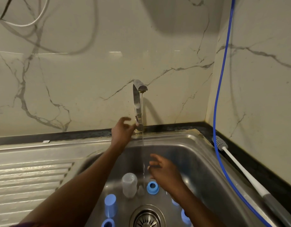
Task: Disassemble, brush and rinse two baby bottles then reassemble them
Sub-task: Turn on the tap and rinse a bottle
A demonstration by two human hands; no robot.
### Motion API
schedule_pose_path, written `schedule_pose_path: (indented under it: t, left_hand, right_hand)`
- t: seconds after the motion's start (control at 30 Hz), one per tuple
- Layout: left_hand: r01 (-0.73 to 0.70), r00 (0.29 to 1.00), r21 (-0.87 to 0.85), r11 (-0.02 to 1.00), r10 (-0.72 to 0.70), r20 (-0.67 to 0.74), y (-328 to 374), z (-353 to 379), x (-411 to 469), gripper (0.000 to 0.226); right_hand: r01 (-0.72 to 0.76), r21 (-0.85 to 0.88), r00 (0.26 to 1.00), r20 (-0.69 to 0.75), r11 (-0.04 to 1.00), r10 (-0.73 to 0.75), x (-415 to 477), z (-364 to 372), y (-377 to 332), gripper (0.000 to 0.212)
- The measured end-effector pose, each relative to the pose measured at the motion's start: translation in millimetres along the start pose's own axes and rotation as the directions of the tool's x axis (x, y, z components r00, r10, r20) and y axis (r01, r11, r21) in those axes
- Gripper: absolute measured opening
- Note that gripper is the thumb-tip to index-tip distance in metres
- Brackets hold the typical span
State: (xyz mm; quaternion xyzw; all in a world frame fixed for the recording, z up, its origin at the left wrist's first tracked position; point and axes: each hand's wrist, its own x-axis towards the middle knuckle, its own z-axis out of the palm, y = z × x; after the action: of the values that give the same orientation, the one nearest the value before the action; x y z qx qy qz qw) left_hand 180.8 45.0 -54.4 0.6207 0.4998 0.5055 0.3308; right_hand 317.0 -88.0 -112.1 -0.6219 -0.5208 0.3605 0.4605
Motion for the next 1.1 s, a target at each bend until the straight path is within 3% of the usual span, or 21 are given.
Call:
schedule_pose_path:
  t: [0.07,0.17,0.27,0.37,0.47,0.6,0.67,0.73,0.77,0.83,0.9,0.97,1.03,1.1]
  left_hand:
    - [-0.023,0.996,0.213,0.977,0.003,0.093,-27,-7,-22,0.037]
    - [-0.257,0.952,0.526,0.811,0.118,0.282,-50,-15,-43,0.028]
    - [-0.352,0.910,0.616,0.705,0.102,0.403,-48,-20,-57,0.040]
    - [-0.332,0.858,0.740,0.585,-0.139,0.495,-63,-24,-65,0.068]
    - [-0.293,0.817,0.754,0.587,-0.256,0.517,-80,-21,-71,0.073]
    - [-0.266,0.868,0.755,0.599,-0.193,0.458,-79,-26,-70,0.066]
    - [-0.171,0.922,0.662,0.730,-0.118,0.368,-70,-35,-61,0.055]
    - [0.063,0.943,0.333,0.941,-0.165,0.288,-53,-38,-63,0.046]
    - [0.190,0.926,0.111,0.975,-0.216,0.311,-44,-35,-70,0.043]
    - [0.357,0.886,-0.196,0.913,-0.264,0.381,-33,-26,-84,0.042]
    - [0.414,0.875,-0.369,0.832,-0.252,0.415,-26,-18,-98,0.044]
    - [0.452,0.866,-0.466,0.761,-0.249,0.434,-26,-14,-101,0.048]
    - [0.483,0.844,-0.453,0.749,-0.260,0.469,-31,-8,-98,0.046]
    - [0.445,0.842,-0.270,0.854,-0.296,0.452,-36,-1,-97,0.045]
  right_hand:
    - [-0.005,-0.027,0.999,-0.040,1.000,0.003,1,-1,3,0.044]
    - [-0.014,-0.031,0.998,-0.058,0.999,0.012,1,-1,4,0.041]
    - [-0.013,-0.029,0.998,-0.057,0.999,0.012,2,-2,4,0.038]
    - [-0.014,-0.033,0.998,-0.060,0.999,0.012,2,-2,5,0.033]
    - [-0.015,-0.031,0.998,-0.067,0.999,0.013,1,-3,4,0.029]
    - [-0.019,-0.039,0.996,-0.086,0.999,0.016,2,-5,4,0.027]
    - [-0.011,-0.044,0.994,-0.105,0.999,0.006,3,-5,4,0.029]
    - [0.002,-0.054,0.995,-0.098,0.999,-0.007,2,-4,3,0.031]
    - [0.011,-0.055,0.997,-0.079,0.998,-0.015,0,-3,1,0.033]
    - [0.026,-0.045,0.999,-0.039,0.999,-0.028,-2,1,-7,0.041]
    - [0.028,0.044,0.999,-0.039,0.999,-0.026,-3,5,-15,0.047]
    - [0.041,0.145,0.998,-0.060,0.989,-0.032,1,5,-22,0.048]
    - [0.047,0.160,0.996,-0.081,0.986,-0.034,7,5,-25,0.048]
    - [0.036,0.032,0.995,-0.093,0.999,-0.033,9,9,-30,0.041]
